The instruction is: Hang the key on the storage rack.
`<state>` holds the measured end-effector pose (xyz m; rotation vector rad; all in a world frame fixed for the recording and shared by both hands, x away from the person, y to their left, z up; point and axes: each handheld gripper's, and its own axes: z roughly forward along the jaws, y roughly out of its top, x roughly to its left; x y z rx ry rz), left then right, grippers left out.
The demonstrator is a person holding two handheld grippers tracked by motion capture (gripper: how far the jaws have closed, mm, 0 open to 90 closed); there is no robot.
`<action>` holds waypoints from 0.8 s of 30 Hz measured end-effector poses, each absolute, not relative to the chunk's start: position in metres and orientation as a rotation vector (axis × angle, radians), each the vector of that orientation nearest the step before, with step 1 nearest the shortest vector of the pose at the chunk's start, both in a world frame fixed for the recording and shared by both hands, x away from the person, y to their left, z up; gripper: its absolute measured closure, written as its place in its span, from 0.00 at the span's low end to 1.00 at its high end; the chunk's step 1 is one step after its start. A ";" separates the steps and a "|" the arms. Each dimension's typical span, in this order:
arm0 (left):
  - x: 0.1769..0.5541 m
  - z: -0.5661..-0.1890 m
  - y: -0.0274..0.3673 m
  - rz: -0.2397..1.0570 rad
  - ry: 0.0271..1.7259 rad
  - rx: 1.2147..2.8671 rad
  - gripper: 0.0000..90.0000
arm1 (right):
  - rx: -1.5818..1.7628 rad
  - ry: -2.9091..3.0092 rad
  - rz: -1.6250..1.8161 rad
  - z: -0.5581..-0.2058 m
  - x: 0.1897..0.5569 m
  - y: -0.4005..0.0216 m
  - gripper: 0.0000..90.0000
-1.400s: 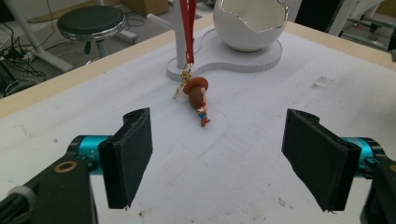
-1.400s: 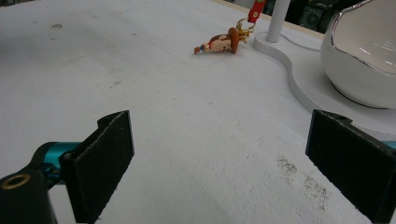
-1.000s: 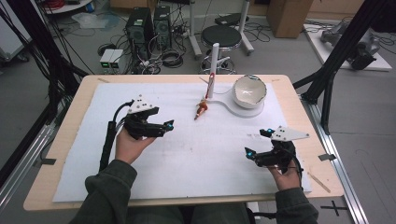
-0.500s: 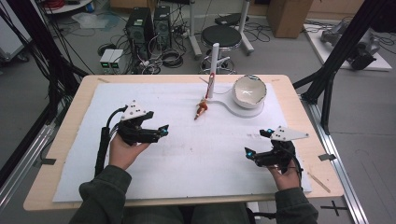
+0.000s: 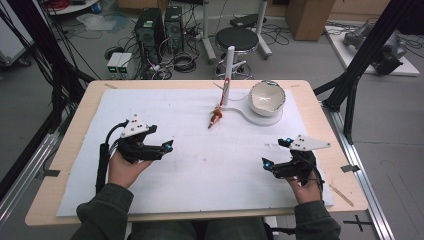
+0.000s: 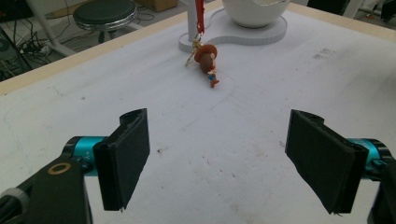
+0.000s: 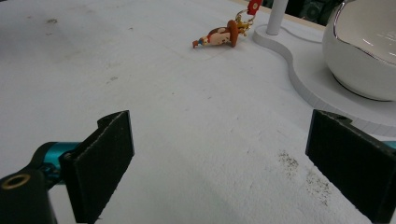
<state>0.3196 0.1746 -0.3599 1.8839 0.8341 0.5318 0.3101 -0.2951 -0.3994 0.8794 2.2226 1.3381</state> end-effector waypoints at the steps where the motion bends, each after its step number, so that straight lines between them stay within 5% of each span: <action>1: 0.318 -0.360 0.176 0.532 0.832 1.890 0.25 | 0.879 2.223 1.337 -0.399 0.310 -0.295 0.07; 24: 0.287 -0.373 0.202 0.563 0.849 1.875 0.25 | 0.893 2.232 1.335 -0.401 0.311 -0.295 0.07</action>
